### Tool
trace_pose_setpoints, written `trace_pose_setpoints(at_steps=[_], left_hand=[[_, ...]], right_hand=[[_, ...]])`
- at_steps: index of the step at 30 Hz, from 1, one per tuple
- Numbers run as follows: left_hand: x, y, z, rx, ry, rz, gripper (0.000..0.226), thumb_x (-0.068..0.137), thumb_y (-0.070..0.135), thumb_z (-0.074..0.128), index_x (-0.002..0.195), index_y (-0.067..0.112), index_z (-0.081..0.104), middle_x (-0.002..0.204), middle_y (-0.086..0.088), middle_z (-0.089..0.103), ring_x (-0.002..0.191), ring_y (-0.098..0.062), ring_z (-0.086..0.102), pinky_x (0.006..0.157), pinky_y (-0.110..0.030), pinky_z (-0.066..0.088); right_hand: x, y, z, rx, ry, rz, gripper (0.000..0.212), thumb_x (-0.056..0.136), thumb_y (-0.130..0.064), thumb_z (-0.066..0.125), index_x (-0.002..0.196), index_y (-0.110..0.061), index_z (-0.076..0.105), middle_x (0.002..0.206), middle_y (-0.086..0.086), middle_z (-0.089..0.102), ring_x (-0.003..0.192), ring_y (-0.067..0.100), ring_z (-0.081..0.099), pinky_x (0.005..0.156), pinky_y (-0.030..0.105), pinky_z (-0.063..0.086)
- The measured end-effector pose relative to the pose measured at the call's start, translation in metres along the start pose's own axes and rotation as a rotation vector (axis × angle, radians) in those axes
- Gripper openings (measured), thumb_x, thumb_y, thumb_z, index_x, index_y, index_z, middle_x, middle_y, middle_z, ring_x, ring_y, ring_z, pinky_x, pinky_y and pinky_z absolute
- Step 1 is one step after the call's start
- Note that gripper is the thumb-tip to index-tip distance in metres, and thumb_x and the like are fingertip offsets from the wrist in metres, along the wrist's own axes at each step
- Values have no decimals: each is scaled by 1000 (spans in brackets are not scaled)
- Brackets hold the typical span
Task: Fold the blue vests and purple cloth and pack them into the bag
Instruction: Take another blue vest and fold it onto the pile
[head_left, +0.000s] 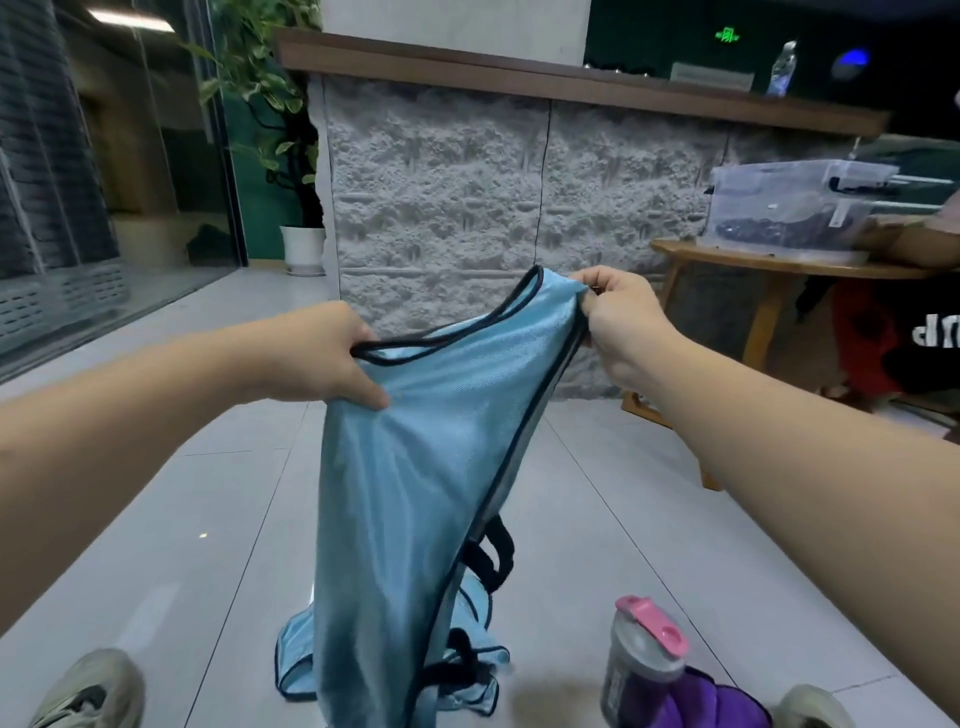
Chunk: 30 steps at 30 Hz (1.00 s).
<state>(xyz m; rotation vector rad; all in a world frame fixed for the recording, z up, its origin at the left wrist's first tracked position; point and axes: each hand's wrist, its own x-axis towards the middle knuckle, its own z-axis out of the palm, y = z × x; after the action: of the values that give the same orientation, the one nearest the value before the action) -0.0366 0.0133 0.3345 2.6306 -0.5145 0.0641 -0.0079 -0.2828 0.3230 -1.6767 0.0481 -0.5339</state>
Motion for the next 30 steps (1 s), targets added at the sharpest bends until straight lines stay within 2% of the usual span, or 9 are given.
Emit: trace_pose_setpoints(at_steps=[3,6,10,15,18,21,23,26,30], left_hand=[[-2,0,4,-202,35,48,14,81,12,86,86,20,76,64,18,72,56,1,64,60,-17,48],[-4,1,10,-488,-1,57,25,81,4,84,99,20,78,92,6,81,87,-12,77,80,-23,61],[-4,7,19,-354,99,123,24,79,12,88,85,32,77,74,19,77,65,6,68,61,-8,51],[-4,17,25,-750,48,36,24,82,7,83,105,12,78,96,-8,81,88,-24,78,78,-36,65],[-2,26,29,-1066,80,-25,25,86,2,77,110,4,73,103,-16,79,87,-28,78,72,-38,65],[4,31,29,-1287,155,-79,28,88,6,77,114,4,70,109,-18,77,81,-25,77,67,-36,64],[7,35,26,-1378,171,-114,30,89,11,77,117,7,67,103,-16,78,77,-26,76,63,-37,63],[8,40,22,-1426,168,-117,19,93,19,75,108,10,67,86,-11,77,67,-24,74,58,-37,62],[8,39,19,-1461,150,-152,16,93,24,74,88,12,65,73,-8,69,57,-21,67,56,-31,60]], right_hand=[[0,-4,1,88,31,45,37,98,10,38,83,-12,64,79,8,65,63,17,55,52,26,49],[1,-9,3,269,35,158,38,97,12,33,88,-7,65,85,15,67,67,25,62,60,34,60],[-6,-12,9,338,-50,253,44,99,12,31,91,1,72,95,21,69,82,35,68,86,48,63],[-3,-2,15,363,-29,334,29,106,6,41,120,0,66,108,21,72,87,32,73,83,45,64],[-9,11,24,409,-73,368,33,112,-24,46,130,-1,60,117,22,73,103,37,74,95,55,58],[-25,38,30,542,-190,471,85,99,-74,37,152,-7,42,124,20,72,108,37,73,92,55,58],[-47,61,31,527,-349,589,109,85,-92,29,155,-10,43,131,20,71,119,40,69,106,56,51],[-79,81,34,420,-634,665,121,68,-104,22,140,-18,67,141,18,65,140,43,52,123,61,30],[-97,72,40,380,-670,637,102,67,-91,58,135,-17,69,140,13,67,132,29,62,107,44,50]])
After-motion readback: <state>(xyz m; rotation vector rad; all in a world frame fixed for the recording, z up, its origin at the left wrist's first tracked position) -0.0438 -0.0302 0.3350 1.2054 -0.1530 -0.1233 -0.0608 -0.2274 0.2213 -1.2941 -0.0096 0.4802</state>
